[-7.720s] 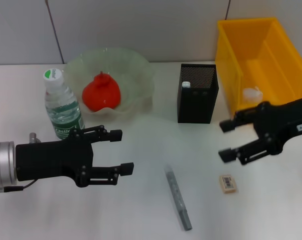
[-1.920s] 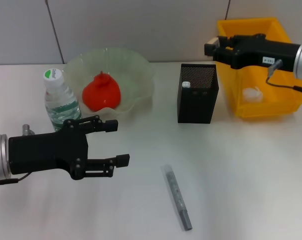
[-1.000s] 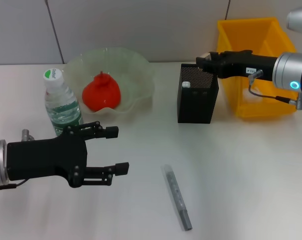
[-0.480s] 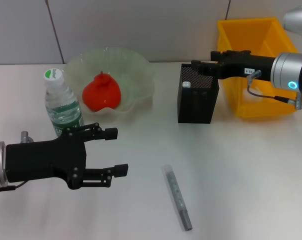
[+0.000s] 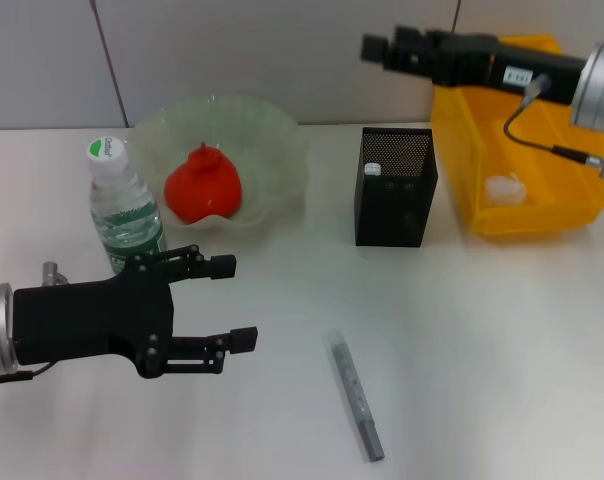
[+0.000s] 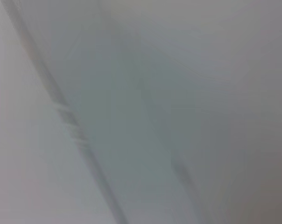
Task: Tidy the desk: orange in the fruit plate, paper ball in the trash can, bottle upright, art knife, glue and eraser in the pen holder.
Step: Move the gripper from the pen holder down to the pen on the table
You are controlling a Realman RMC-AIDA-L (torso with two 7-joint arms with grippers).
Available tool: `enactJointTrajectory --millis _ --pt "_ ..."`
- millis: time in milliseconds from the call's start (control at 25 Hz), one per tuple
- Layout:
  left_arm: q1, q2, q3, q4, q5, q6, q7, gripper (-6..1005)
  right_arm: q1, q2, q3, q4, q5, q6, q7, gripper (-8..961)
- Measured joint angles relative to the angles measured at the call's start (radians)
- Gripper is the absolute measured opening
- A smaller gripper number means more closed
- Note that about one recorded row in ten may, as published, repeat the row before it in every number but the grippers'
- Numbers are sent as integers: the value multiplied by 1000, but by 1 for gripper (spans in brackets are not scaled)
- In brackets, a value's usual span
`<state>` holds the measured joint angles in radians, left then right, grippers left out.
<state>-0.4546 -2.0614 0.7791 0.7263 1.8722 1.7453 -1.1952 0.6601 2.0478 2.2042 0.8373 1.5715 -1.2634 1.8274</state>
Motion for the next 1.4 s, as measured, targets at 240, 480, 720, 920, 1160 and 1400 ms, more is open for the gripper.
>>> enactJointTrajectory --millis 240,480,720,920,1160,1400 --pt "2 0 0 3 1 -1 -1 846 64 -60 -27 106 -79 -220 388 724" --pt "5 0 -7 4 0 0 -1 846 268 -99 -60 120 -462 -376 774 723" --pt "7 -1 -7 4 1 -7 5 846 445 -59 -69 88 -772 -466 962 722" --pt "10 3 -2 4 2 -13 15 846 526 -19 -142 60 -918 -490 1063 720" --pt "20 12 -4 1 25 -14 28 846 564 8 -187 -20 -957 -472 1116 718" --pt "38 20 -7 -5 26 -14 45 846 589 33 -196 -113 -1001 -417 1127 717"
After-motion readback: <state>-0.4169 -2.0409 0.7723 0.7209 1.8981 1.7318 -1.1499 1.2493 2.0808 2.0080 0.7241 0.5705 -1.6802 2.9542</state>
